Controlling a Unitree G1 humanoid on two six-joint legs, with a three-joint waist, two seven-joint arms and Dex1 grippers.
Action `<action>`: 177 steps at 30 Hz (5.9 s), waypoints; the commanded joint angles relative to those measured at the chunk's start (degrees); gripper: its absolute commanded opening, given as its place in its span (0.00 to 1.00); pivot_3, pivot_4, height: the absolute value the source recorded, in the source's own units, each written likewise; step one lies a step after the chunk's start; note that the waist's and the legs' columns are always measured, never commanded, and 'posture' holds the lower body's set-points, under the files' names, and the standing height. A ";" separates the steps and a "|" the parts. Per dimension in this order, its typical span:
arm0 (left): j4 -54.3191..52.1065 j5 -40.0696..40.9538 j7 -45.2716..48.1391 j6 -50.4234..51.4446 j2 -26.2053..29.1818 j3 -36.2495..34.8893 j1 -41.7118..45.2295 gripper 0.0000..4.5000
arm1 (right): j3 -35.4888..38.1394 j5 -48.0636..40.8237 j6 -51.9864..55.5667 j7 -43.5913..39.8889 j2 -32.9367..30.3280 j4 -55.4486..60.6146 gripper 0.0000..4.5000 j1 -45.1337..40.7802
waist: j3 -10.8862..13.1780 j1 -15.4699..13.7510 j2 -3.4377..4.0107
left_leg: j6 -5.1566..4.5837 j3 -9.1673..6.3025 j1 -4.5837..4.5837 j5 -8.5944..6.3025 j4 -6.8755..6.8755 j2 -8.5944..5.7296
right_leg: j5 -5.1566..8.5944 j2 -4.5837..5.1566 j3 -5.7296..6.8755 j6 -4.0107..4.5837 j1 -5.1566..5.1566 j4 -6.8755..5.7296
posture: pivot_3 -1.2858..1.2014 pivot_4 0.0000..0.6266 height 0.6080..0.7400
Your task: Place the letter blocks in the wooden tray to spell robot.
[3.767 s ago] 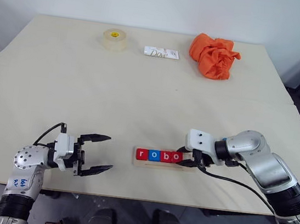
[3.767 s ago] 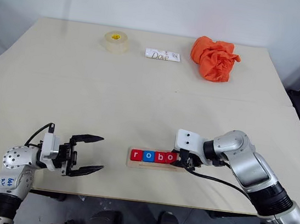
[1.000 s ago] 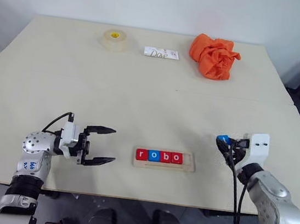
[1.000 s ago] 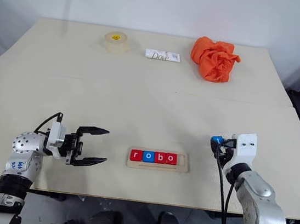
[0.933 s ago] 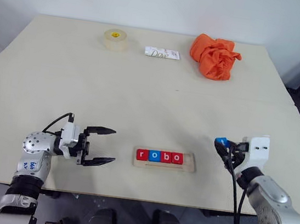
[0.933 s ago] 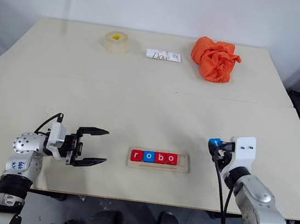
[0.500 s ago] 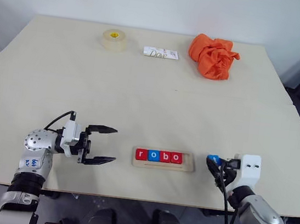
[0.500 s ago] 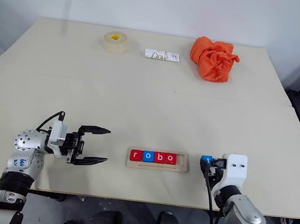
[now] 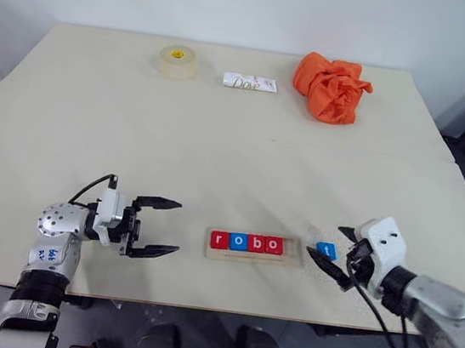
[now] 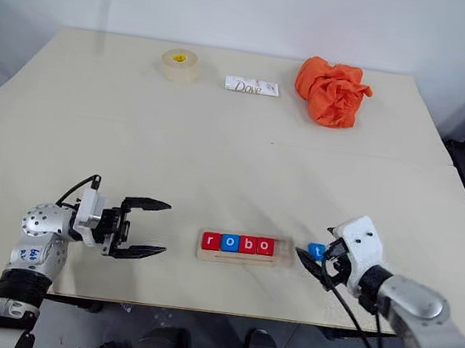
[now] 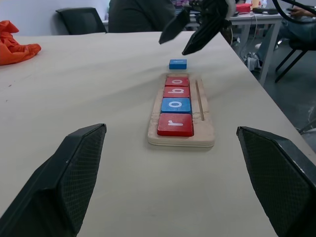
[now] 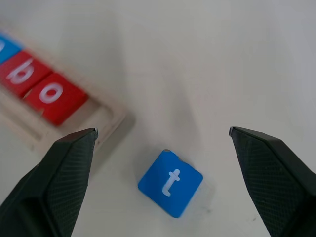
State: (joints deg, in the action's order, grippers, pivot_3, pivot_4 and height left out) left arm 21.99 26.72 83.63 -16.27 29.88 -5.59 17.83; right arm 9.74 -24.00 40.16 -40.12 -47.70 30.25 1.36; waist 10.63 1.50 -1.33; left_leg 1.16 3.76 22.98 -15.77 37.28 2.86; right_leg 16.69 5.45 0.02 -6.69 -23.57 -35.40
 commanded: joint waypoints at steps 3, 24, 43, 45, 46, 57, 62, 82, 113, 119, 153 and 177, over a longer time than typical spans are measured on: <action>-4.71 0.81 -1.65 0.30 -0.44 -0.29 -2.69 1.00 | -4.87 2.86 -10.30 -16.11 -9.47 -8.96 0.99 -4.17 | 0.00 -0.02 -0.01 | 0.00 0.00 0.03 0.00 0.03 0.00 | -0.01 0.00 0.00 -0.02 0.00 0.02 | 0.52 0.24 1.00; -14.60 1.55 -7.91 1.44 1.07 -2.94 -12.75 1.00 | -21.33 16.52 -29.86 -35.34 -9.40 -37.14 0.70 -24.32 | 0.01 -0.02 0.00 | 0.03 0.04 0.01 -0.01 0.11 -0.01 | -0.02 0.10 -0.02 -0.04 0.00 -0.03 | 0.52 0.24 1.00; -11.91 0.81 -8.35 0.49 -0.05 -2.07 -9.84 1.00 | -22.03 10.82 -6.64 -36.57 -8.60 -19.17 0.32 -32.07 | 0.03 0.01 0.03 | 0.07 0.04 0.00 -0.03 0.10 0.02 | 0.00 0.17 -0.01 0.02 -0.07 -0.11 | 0.52 0.24 1.00; -11.70 0.76 -8.41 0.40 -0.13 -2.06 -9.61 1.00 | -24.11 11.92 -4.85 -35.85 -7.65 -17.96 0.32 -32.89 | 0.03 -0.05 0.03 | 0.07 0.03 0.01 -0.03 0.10 -0.01 | 0.01 0.23 0.00 0.02 -0.06 -0.10 | 0.52 0.24 1.00; -11.70 0.75 -8.41 0.36 -0.14 -2.07 -9.61 1.00 | -24.79 12.54 -5.26 -35.49 -7.17 -18.19 0.32 -33.22 | 0.03 -0.03 0.03 | 0.06 0.03 0.02 -0.04 0.11 -0.03 | 0.01 0.25 0.00 0.02 -0.06 -0.09 | 0.52 0.24 1.00; -13.37 0.94 -9.35 0.03 0.01 -2.80 -11.86 1.00 | -29.82 18.14 -11.43 -35.76 -4.69 -25.38 0.32 -36.92 | 0.03 0.11 0.03 | 0.06 0.07 0.06 -0.04 0.09 -0.02 | 0.00 0.18 0.00 0.02 -0.14 -0.12 | 0.52 0.24 1.00; -14.12 0.94 -10.03 -0.06 0.00 -2.84 -12.81 1.00 | -30.19 18.29 -11.93 -37.26 -4.21 -25.22 0.32 -37.24 | 0.03 0.08 0.03 | 0.06 0.06 0.07 -0.04 0.12 -0.02 | 0.00 0.19 0.00 0.02 -0.13 -0.12 | 0.52 0.24 1.00; -13.97 0.80 -10.89 -0.48 -0.34 -2.42 -12.74 1.00 | -31.85 20.08 -10.10 -37.07 -1.15 -23.22 0.32 -37.14 | 0.03 0.10 0.03 | 0.06 0.06 0.06 -0.04 0.12 -0.02 | 0.00 0.18 0.00 0.02 -0.13 -0.14 | 0.52 0.24 1.00; -11.59 0.71 -9.36 -0.77 -0.43 -2.09 -10.93 1.00 | -23.55 14.94 -8.53 -34.91 -4.93 -19.00 0.47 -32.90 | 0.03 0.10 0.03 | 0.06 0.06 0.06 -0.03 0.12 -0.02 | 0.00 0.17 0.01 0.02 -0.13 -0.15 | 0.52 0.24 1.00; -11.70 0.78 -9.42 -0.61 -0.31 -2.13 -11.04 1.00 | -24.31 15.58 -9.64 -34.78 -4.46 -20.95 0.01 -32.55 | 0.03 0.07 0.03 | 0.06 0.06 0.07 -0.03 0.13 -0.02 | 0.00 0.18 0.01 0.02 -0.12 -0.14 | 0.52 0.24 1.00; -12.26 0.77 -9.64 -0.31 -0.53 -1.67 -11.23 1.00 | -27.02 15.53 -11.68 -36.12 -4.30 -22.48 0.01 -32.79 | 0.03 0.08 0.03 | 0.06 0.06 0.06 -0.03 0.14 -0.02 | 0.00 0.17 0.01 0.02 -0.12 -0.16 | 0.52 0.24 1.00; -12.48 0.86 -9.66 -0.42 -0.42 -1.48 -11.36 1.00 | -26.17 18.19 -18.11 -31.05 3.69 -37.53 0.01 -41.66 | 0.03 0.21 0.03 | 0.07 0.09 0.02 -0.03 0.14 0.02 | 0.00 0.12 0.00 0.02 -0.13 -0.22 | 0.52 0.24 1.00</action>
State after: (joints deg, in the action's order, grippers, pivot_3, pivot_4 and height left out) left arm 10.96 26.91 73.91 -16.23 29.36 -6.79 6.46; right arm -16.81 -6.58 23.83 -71.71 -44.39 -5.66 -39.55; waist 10.65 1.72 -1.30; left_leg 1.23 3.85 23.00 -15.80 37.41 2.88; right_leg 16.70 5.57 0.02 -6.67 -23.70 -35.61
